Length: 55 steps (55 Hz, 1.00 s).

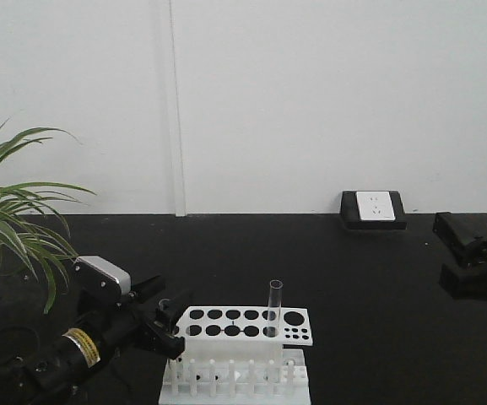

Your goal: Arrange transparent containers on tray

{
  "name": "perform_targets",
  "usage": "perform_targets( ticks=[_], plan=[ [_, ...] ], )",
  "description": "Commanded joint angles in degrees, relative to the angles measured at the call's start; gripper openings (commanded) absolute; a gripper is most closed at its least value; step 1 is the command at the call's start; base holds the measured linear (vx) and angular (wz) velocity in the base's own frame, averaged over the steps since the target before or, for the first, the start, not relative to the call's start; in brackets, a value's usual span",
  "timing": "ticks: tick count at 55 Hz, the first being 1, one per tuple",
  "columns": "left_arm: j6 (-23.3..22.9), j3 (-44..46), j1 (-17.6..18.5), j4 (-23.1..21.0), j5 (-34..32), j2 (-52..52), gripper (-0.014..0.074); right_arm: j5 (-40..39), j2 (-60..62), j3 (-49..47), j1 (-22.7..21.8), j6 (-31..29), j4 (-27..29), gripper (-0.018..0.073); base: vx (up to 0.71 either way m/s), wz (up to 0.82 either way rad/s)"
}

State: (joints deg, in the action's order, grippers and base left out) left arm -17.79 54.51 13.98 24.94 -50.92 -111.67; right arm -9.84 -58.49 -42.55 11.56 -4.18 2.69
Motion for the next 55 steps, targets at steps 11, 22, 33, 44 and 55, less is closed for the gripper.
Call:
perform_targets(
  ticks=[11,22,33,44,55],
  plan=[
    [-0.59,1.74,0.32,-1.53,-4.89,0.47,0.0461,-6.39,0.69,-1.83,-0.12,-0.55,-0.30,0.0480,0.00,0.00],
    [-1.13,1.74,0.32,-1.53,-4.97,-1.02,0.0428,-6.44,0.69,-1.83,-0.12,-0.55,-0.25,0.0480,0.00,0.00],
    [-1.13,1.79,0.32,-1.52,-5.86,-1.08,0.0213,-6.44,0.69,-1.83,-0.12,-0.46,-0.13,0.0480,0.00,0.00],
    [-4.63,1.79,0.32,-1.48,-8.83,-0.30,-0.0008,-6.25,0.69,-1.83,-0.12,-0.46,-0.13,0.0480,0.00,0.00],
    [-5.01,1.79,0.32,-1.48,-7.74,5.60,-0.0006,-6.72,0.69,-1.83,-0.12,-0.46,-0.13,0.0480,0.00,0.00]
  ],
)
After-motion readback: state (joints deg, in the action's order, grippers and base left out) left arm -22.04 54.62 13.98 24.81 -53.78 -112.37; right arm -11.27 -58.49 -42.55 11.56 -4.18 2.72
